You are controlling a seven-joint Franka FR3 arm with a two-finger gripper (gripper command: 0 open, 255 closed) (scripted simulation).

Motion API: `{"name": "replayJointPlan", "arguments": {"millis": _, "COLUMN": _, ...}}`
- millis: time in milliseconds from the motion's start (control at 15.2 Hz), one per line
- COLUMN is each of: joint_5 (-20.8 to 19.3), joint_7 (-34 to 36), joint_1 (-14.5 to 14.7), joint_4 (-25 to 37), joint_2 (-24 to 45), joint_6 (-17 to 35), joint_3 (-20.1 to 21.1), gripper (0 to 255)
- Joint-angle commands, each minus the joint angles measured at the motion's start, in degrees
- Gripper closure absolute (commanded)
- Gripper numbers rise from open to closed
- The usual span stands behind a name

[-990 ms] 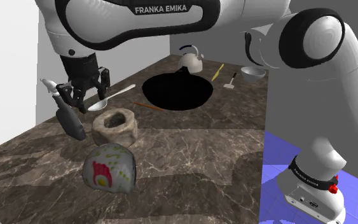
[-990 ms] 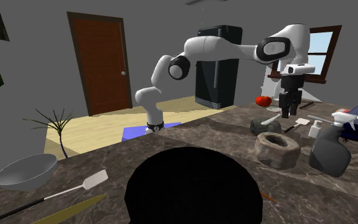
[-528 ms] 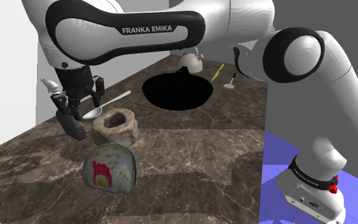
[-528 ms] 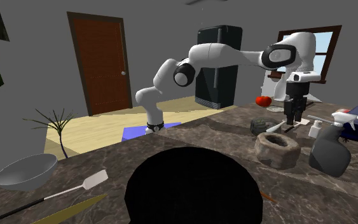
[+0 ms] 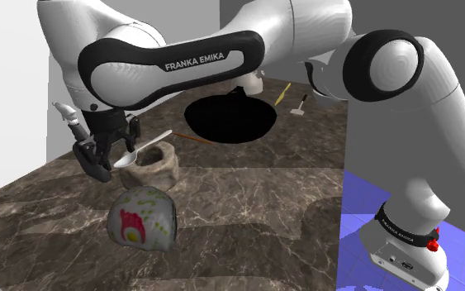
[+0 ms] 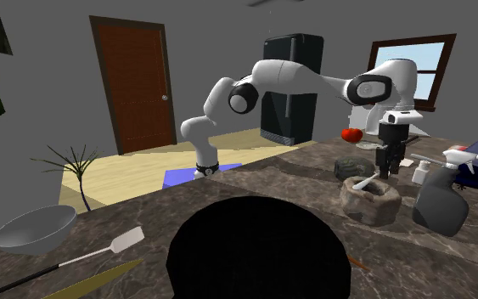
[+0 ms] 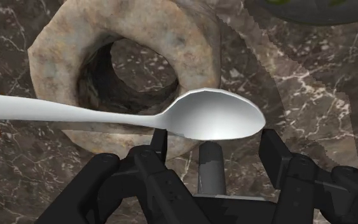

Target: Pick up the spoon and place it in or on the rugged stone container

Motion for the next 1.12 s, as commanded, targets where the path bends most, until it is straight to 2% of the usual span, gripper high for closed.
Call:
{"name": "replayJointPlan", "arguments": {"millis": 0, "joint_5": -0.11, "joint_7": 0.42, "joint_1": -0.36, "joint_4": -1.87, "joint_2": -0.12, "joint_6": 1.65, "joint_3": -0.02, "gripper": 255}}
{"name": "replayJointPlan", "arguments": {"millis": 462, "joint_5": -0.11, "joint_7": 0.42, "joint_1": -0.36, "joint_4": -1.87, "joint_2": -0.12, "joint_6": 1.65, "joint_3": -0.02, "gripper": 255}}
{"name": "replayJointPlan", "arguments": {"millis": 528, "joint_5": -0.11, "joint_7": 0.41, "joint_1": -0.36, "joint_4": -1.87, "joint_2": -0.12, "joint_6": 1.65, "joint_3": -0.02, "gripper": 0}}
{"name": "replayJointPlan", "arguments": {"millis": 858, "joint_5": -0.11, "joint_7": 0.41, "joint_1": -0.36, "joint_4": -1.87, "joint_2": -0.12, "joint_6": 1.65, "joint_3": -0.02, "gripper": 0}}
{"name": "replayJointPlan", "arguments": {"millis": 1056, "joint_5": 0.4, "joint_7": -0.32, "joint_1": 0.6, "joint_4": 2.32, "joint_2": -1.12, "joint_6": -3.29, "joint_3": 0.32, "gripper": 0}}
